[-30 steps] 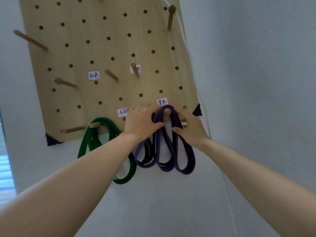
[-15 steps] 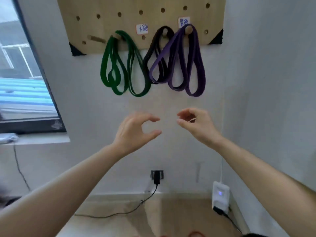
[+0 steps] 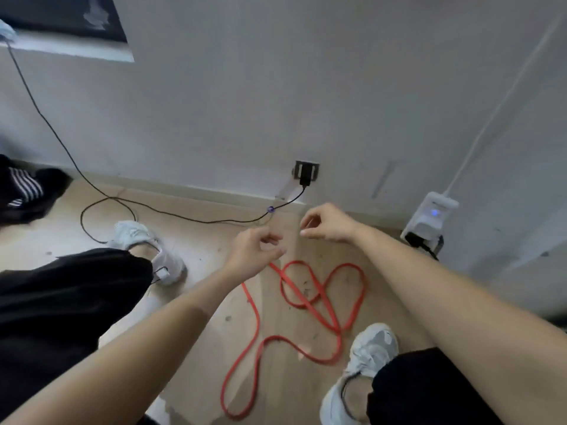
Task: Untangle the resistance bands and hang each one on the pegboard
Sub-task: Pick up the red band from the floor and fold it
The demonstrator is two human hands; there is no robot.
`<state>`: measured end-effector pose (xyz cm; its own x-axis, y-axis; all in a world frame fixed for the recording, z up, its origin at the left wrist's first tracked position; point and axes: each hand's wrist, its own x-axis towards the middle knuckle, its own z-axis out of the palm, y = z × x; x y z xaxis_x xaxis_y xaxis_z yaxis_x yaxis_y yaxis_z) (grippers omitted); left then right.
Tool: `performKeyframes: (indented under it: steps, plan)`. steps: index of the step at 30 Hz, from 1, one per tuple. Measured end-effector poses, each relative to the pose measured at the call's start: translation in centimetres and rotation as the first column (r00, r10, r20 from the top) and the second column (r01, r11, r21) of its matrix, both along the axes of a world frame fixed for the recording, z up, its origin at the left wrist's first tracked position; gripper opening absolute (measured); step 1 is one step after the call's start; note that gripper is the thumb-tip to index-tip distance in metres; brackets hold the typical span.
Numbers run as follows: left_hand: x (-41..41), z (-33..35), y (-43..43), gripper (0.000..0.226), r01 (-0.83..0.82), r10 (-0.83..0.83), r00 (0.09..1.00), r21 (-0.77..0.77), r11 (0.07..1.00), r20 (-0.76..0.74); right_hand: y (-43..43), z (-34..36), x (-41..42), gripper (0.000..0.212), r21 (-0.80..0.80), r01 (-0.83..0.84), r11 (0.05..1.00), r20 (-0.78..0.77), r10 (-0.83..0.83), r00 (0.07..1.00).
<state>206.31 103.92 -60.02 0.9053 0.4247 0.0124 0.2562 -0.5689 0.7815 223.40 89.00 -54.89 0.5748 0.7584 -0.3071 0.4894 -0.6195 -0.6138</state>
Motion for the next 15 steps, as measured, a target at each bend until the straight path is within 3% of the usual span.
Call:
performKeyframes:
  steps: [4, 10, 15]
  plan:
    - [-0.5, -7.7, -0.6, 0.016, -0.029, 0.004, 0.981, -0.124, 0.992, -0.192, -0.3, -8.5, -1.2, 0.018, -0.136, 0.040, 0.990, -0.020, -0.043, 0.999]
    - [-2.9, -18.2, -2.2, 0.024, 0.011, -0.086, 0.898, -0.175, 0.984, -0.431, -4.4, -20.0, -3.4, 0.020, -0.369, 0.023, 0.929, -0.062, -0.049, 0.997]
    - [-4.9, -22.8, -2.5, 0.027, 0.171, -0.129, 0.877, 0.050, 0.984, -0.464, -8.3, -24.1, -4.9, 0.036, -0.595, -0.043, 0.802, 0.016, 0.065, 0.998]
